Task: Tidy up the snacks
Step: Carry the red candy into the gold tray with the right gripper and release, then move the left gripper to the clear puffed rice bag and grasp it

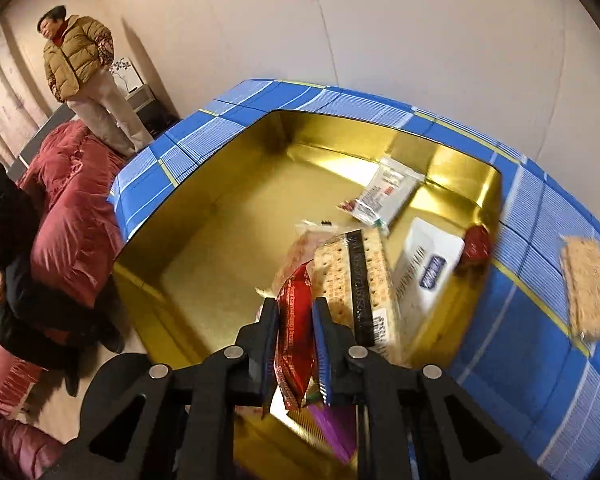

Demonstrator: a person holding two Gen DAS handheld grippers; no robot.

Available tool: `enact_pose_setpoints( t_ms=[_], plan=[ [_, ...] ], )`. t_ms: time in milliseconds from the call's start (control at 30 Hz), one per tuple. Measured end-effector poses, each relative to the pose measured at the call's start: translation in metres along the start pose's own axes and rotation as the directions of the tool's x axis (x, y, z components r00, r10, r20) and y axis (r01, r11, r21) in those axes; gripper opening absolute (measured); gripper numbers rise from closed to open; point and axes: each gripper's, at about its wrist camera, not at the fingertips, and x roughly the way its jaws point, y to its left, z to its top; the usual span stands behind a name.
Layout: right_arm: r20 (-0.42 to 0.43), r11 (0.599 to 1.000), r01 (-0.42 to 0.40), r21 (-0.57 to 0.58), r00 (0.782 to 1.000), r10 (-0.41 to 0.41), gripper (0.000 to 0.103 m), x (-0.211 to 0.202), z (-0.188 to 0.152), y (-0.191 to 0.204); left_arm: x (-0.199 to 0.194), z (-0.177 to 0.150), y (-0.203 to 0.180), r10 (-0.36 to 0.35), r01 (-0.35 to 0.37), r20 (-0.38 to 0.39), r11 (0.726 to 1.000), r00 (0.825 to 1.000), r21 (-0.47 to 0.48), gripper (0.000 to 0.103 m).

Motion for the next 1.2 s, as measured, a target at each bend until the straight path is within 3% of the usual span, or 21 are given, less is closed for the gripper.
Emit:
enact_pose_setpoints(
  t_ms=[100,200,567,667,767,933,1200],
  plan=[
    [-0.01,0.999,0.013,-0.035,1.0,-0.013,0.019,0.006,0.002,0.007,-0.001,0.0,0.001,0.004,-0.004,0.001,1.0,1.0,0.006,0.064],
    [0.001,0.999,-0.031,-0.011,1.0,0.031,0.031,0.002,0.001,0.001,-0.002,0.0,0.0,0.011,-0.011,0.001,1.0,1.0,0.014,0.065],
    [0.157,0.996,-0.031,0.081,0.987,0.018,0.031,-0.065,-0.027,-0.024,-0.004,-0.001,-0.006,0.031,-0.031,0.004,0.999,1.0,0.035,0.066],
    [0.192,0.99,0.01,0.138,0.981,-0.036,0.032,-0.082,-0.042,-0.042,-0.005,-0.004,-0.013,0.039,-0.039,0.006,0.998,0.999,0.047,0.066],
    [0.192,0.974,0.107,0.199,0.971,-0.146,0.032,-0.091,-0.064,-0.063,-0.004,-0.005,-0.02,0.05,-0.05,0.007,0.997,0.999,0.059,0.067],
    [0.112,0.914,0.261,0.311,0.945,-0.308,0.032,-0.092,-0.112,-0.104,0.009,-0.002,-0.015,0.065,-0.066,0.005,0.996,0.998,0.066,0.067],
    [0.062,0.819,0.365,0.442,0.898,-0.435,0.032,-0.102,-0.163,-0.153,0.017,0.001,-0.021,0.095,-0.093,-0.016,0.993,0.995,0.075,0.067]
  ],
)
